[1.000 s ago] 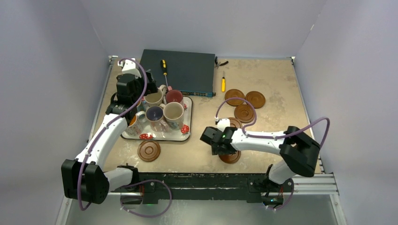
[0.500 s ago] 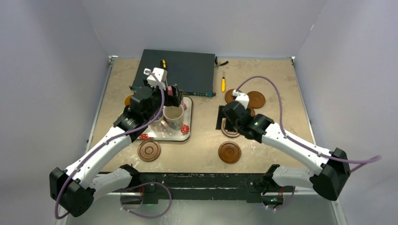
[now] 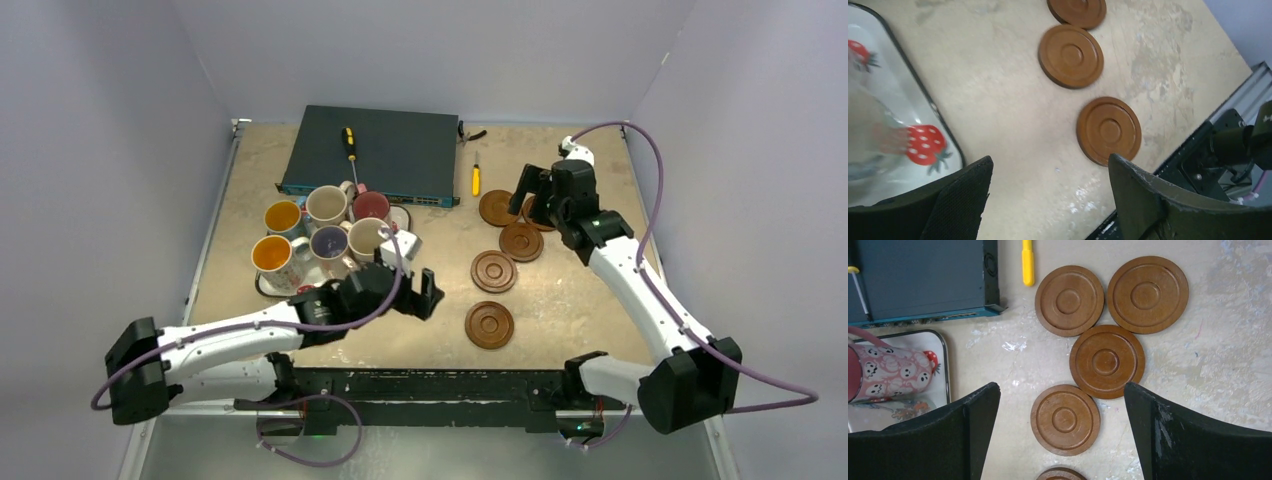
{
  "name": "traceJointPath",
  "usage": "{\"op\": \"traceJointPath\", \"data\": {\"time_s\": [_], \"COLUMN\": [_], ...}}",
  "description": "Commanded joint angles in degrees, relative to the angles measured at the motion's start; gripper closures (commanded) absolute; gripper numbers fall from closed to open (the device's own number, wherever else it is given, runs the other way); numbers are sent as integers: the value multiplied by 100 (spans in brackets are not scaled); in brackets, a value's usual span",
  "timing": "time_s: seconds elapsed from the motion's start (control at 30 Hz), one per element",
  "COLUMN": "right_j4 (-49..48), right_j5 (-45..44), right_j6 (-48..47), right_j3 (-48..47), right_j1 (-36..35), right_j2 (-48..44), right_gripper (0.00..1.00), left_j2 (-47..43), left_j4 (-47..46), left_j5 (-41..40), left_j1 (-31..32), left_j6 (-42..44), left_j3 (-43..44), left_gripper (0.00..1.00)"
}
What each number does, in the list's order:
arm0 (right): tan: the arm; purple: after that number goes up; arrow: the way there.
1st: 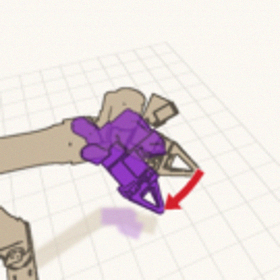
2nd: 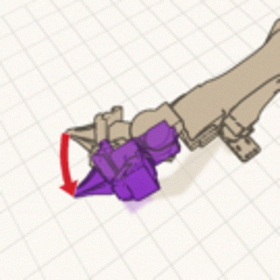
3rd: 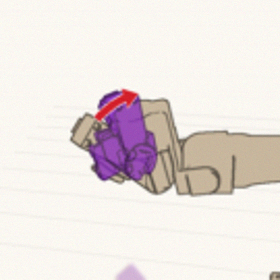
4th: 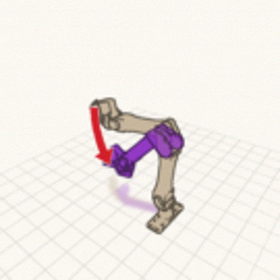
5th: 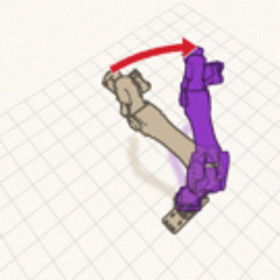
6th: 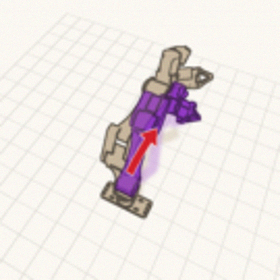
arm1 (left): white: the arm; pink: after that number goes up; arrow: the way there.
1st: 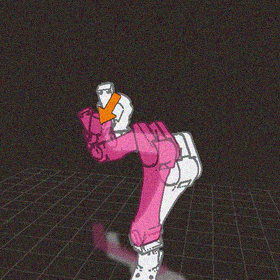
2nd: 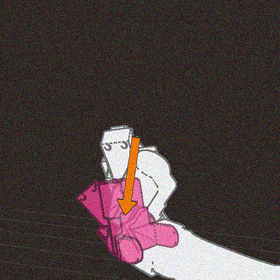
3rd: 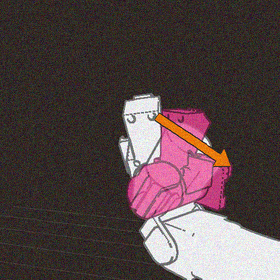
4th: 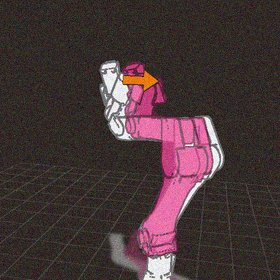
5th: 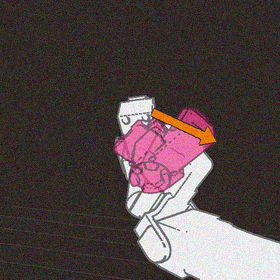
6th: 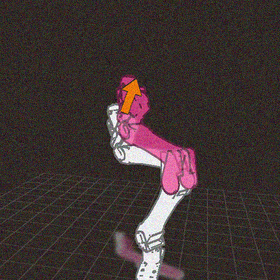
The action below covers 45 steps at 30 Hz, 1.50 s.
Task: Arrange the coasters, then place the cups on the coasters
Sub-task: Move the coaster to the center of the board.
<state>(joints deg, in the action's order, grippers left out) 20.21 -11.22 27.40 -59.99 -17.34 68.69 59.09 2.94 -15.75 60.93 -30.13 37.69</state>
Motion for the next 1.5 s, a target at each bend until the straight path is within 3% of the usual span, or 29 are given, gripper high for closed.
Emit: {"op": "traceJointPath", "data": {"time_s": [0.0,0.17,0.6,0.97,1.47], "right_j4": [-75,126,491,422,379], "right_j5": [295,411,534,747,812], "right_j6": [-231,-115,-195,-219,-260], "right_j3": [-46,394,600,703,751], "right_j1": [64,60,64,64,64], "right_j2": [-467,-1112,-1617,-1556,-1478], "right_gripper": [3,4,3,3,3], "left_j2": [541,1763,3338,4105,4849], "left_j4": [-670,-1017,-1854,-1370,-1938], "left_j5": [-791,-884,-441,-1016,-827], "left_j1": [944,1454,1526,1888,2063], "left_j6": [-711,-893,-1333,-554,118], "left_j3": [-90,124,394,979,1231], "left_gripper": [19,21,42,44,45]}}
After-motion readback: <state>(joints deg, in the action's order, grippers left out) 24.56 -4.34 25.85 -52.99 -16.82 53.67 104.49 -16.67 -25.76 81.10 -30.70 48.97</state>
